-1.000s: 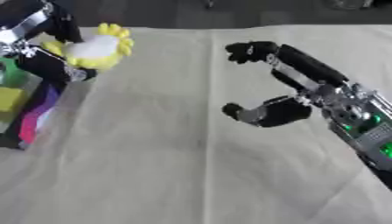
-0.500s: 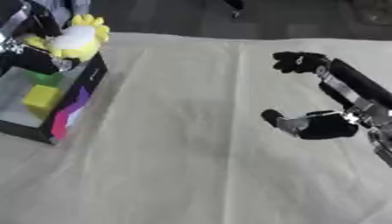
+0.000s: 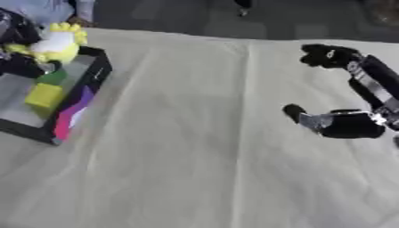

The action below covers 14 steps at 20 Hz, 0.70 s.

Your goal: Pick up the objects with one hand, pass them to the other hand, and then place them into the box on the other side of the table.

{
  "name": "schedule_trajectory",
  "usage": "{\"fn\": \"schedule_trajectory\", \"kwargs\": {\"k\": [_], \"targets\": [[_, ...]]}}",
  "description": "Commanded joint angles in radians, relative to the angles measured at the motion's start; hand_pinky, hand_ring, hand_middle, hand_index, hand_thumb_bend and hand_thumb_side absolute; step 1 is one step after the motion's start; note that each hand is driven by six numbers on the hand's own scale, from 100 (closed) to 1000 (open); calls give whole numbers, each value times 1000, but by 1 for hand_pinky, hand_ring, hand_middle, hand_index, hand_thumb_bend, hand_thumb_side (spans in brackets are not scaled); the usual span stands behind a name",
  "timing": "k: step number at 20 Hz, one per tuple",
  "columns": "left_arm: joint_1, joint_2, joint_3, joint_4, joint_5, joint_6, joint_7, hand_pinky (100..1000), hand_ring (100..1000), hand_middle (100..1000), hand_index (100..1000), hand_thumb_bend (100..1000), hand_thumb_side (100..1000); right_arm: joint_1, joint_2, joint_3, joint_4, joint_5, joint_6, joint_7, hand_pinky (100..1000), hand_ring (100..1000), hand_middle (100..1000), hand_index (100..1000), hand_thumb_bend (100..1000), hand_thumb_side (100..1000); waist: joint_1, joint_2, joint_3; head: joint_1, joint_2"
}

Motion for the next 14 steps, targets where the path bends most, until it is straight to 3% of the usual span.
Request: {"fn": "schedule_trajectory", "kwargs": {"k": [1,5,8,9,10,11,13,14], "targets": [[-19,17,29,49,-13,-19,18,711,575,517,549,526,100,-11,-22,-13,-20,-2,1,-10,867,834,780,924,421,340,-6,-2,0,7,-13],[-24,6,37,95,-18,-25,36,733,612,558,606,560,100,-10,-23,-15,-20,-6,2,-13,866,832,780,923,414,341,-5,-3,-1,42,-20],[-23,4,32,107,-38,-43,13,779,711,662,716,656,100,-9,-22,-15,-20,-9,2,-14,866,832,779,923,413,341,-5,-3,-1,49,-21],[-22,5,31,109,-53,-50,2,796,760,716,764,729,114,-8,-21,-15,-20,-10,2,-15,866,831,779,923,413,341,-5,-3,-1,48,-20],[-20,5,31,112,-74,-56,-8,832,807,765,824,812,339,-8,-21,-15,-20,-11,1,-15,866,831,779,924,412,341,-6,-4,-1,46,-19],[-19,5,32,117,-97,-59,-21,855,828,782,841,858,461,-7,-21,-16,-20,-12,2,-16,865,831,779,923,411,341,-6,-4,-1,44,-18],[-20,3,37,127,-131,-59,-47,895,862,812,882,935,630,-5,-20,-17,-20,-13,2,-18,865,829,778,923,410,342,-6,-5,-1,37,-17],[-20,2,40,131,-144,-56,-57,896,863,813,884,955,636,-2,-20,-18,-20,-13,3,-19,865,828,778,923,410,342,-6,-7,-2,31,-18]]}}
